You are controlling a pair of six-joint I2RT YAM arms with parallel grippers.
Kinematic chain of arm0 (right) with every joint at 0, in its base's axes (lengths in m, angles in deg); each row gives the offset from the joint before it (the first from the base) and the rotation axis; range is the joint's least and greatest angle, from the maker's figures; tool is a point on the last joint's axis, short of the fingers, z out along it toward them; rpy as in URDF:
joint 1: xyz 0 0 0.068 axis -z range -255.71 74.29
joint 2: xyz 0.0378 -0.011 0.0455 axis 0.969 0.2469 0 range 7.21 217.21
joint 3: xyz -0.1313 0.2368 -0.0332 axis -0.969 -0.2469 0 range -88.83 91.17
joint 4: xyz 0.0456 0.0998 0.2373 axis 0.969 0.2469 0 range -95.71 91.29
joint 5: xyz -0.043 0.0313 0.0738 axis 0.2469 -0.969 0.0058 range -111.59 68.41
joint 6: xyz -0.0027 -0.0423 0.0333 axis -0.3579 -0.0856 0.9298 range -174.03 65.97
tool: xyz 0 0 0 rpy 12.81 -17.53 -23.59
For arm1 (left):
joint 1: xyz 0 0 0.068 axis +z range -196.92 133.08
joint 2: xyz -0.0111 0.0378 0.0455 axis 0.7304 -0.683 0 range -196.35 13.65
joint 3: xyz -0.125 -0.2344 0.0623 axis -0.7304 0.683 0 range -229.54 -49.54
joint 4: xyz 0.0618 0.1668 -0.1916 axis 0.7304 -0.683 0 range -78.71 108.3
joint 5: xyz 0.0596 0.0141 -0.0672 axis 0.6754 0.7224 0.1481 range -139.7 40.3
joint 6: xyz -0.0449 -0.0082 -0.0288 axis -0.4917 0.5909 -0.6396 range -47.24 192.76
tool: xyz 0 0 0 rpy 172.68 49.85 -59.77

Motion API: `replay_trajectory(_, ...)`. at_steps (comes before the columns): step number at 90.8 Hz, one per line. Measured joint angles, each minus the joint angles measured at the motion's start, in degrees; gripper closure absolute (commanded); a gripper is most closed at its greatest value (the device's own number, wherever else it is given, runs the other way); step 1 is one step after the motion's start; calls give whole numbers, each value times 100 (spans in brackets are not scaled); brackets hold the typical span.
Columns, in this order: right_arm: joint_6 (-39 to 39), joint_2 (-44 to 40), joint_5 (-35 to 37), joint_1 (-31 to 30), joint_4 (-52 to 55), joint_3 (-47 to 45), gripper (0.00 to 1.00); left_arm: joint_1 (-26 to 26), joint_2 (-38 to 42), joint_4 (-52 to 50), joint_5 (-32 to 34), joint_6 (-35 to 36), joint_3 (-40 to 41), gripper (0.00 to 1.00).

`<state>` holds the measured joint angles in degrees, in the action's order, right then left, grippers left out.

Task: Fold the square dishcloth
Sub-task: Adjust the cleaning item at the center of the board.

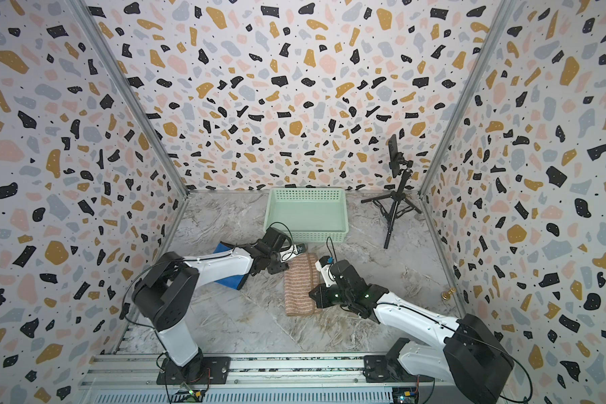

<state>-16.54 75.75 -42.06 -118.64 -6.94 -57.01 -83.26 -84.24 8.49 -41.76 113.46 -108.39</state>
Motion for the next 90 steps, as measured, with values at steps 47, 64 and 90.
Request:
replay_trajectory(47, -42, 4061, -398, 719, -1167, 2446, 100, -1080, 2551, -2046, -1749, 179, 1445, 33)
replay_trajectory(64, 35, 4105, -227, 879, -1513, 2181, 100, -1668, 2020, -1893, -1784, 184, 1405, 33)
replay_trajectory(90, 173, 3930, -7, 896, -2050, 1722, 100, -2164, 824, -1585, -1460, 293, 883, 40)
